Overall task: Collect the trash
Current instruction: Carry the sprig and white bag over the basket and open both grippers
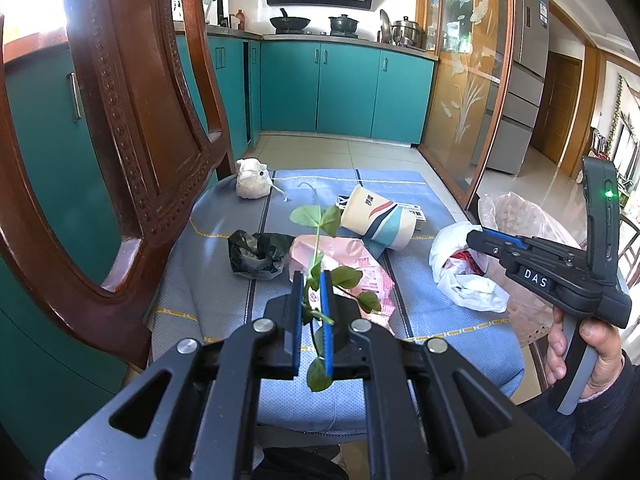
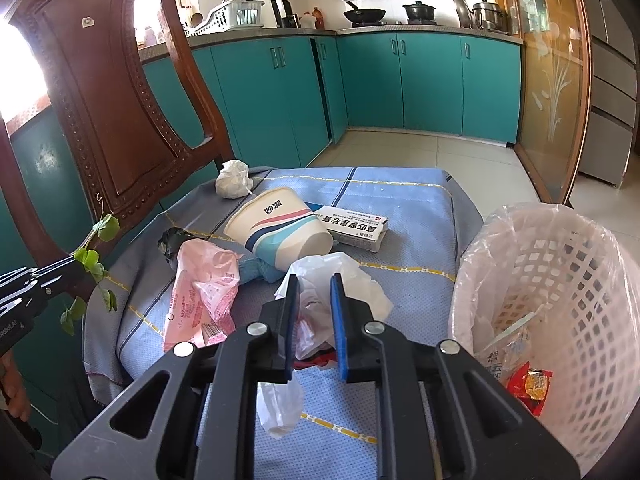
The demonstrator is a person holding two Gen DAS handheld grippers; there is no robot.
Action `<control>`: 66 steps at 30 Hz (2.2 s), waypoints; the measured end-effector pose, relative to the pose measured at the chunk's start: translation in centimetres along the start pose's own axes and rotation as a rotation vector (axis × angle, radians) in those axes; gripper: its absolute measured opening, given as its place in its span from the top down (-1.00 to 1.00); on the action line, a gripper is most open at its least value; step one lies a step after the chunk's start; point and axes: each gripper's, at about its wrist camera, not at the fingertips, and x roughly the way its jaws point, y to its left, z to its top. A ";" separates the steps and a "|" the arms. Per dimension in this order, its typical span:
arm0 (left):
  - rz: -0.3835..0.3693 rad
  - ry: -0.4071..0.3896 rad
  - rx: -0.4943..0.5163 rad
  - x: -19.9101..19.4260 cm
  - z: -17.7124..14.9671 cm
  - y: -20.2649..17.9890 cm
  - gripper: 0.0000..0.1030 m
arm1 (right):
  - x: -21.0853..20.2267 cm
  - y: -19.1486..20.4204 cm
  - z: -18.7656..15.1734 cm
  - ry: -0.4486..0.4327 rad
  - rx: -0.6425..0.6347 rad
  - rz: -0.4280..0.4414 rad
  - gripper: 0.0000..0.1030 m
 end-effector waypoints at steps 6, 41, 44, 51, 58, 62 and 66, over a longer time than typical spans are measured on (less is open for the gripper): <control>0.000 0.000 0.000 0.0 0.0 0.0 0.82 | -0.2 0.1 0.1 -0.010 -0.004 0.001 0.69; -0.430 0.045 0.082 5.9 5.0 -13.7 0.82 | -6.5 -16.0 -0.9 -0.079 0.473 -0.384 0.73; -0.509 0.095 0.142 7.8 5.3 -18.3 0.82 | -5.7 -18.1 -2.0 -0.023 0.571 -0.423 0.73; -0.584 0.152 0.182 10.8 5.7 -23.7 0.33 | -5.9 -19.7 -2.8 -0.028 0.643 -0.500 0.59; -0.415 0.075 0.097 10.2 6.4 -18.9 -0.32 | -7.2 -20.0 -2.8 -0.087 0.662 -0.494 0.12; -0.143 0.020 0.013 9.5 6.1 -11.8 -0.37 | -6.9 -17.1 -1.2 -0.124 0.534 -0.408 0.03; 0.010 0.072 -0.077 9.5 3.9 -5.2 -0.44 | -4.7 -13.6 0.0 -0.107 0.412 -0.313 -0.05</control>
